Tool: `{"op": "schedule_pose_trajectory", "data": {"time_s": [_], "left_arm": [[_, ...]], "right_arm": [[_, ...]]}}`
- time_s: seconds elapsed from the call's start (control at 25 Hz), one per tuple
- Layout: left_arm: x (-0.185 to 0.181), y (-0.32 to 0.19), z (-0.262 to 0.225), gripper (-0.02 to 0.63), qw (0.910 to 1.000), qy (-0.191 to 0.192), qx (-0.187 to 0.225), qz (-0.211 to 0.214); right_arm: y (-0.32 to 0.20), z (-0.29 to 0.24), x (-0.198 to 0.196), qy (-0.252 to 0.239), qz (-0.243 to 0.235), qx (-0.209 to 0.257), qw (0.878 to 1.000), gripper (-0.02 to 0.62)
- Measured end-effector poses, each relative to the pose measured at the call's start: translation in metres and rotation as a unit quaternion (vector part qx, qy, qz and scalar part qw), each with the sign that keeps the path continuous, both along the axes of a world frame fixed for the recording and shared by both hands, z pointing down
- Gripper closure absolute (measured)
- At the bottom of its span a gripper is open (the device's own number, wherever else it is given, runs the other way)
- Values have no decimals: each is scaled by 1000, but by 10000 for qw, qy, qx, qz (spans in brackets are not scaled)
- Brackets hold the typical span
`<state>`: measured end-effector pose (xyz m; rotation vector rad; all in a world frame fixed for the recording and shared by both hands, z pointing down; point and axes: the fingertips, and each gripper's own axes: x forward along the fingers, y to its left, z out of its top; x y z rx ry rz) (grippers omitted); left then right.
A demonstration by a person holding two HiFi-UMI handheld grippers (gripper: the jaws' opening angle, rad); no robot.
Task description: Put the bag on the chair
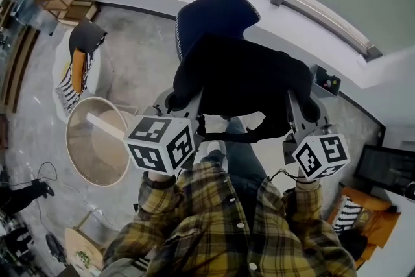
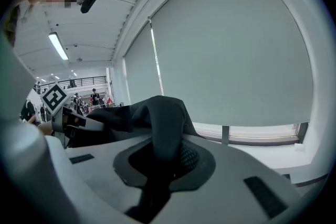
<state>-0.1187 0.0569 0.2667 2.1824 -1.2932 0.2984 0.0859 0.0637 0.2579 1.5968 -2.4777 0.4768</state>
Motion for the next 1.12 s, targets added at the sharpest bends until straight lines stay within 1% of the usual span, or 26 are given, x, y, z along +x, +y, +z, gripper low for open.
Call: {"op": "schedule_pose_trajectory", "data": {"time_s": [0.4, 0.6, 0.84, 1.12], "left_arm": [[25, -111, 5, 566, 9994, -46, -126, -327], [36, -151, 7, 566, 9985, -57, -183, -515], [47, -178, 9, 566, 9977, -106, -235, -632], [38, -190, 13, 566, 9975, -170, -339, -592]], "right_arm": [[-119, 6, 25, 42, -289, -191, 9994, 548], [-165, 7, 37, 22, -464, -237, 9986, 549], [-198, 12, 47, -50, -594, -336, 9977, 549], [-210, 17, 39, -51, -591, -442, 9973, 549]]}}
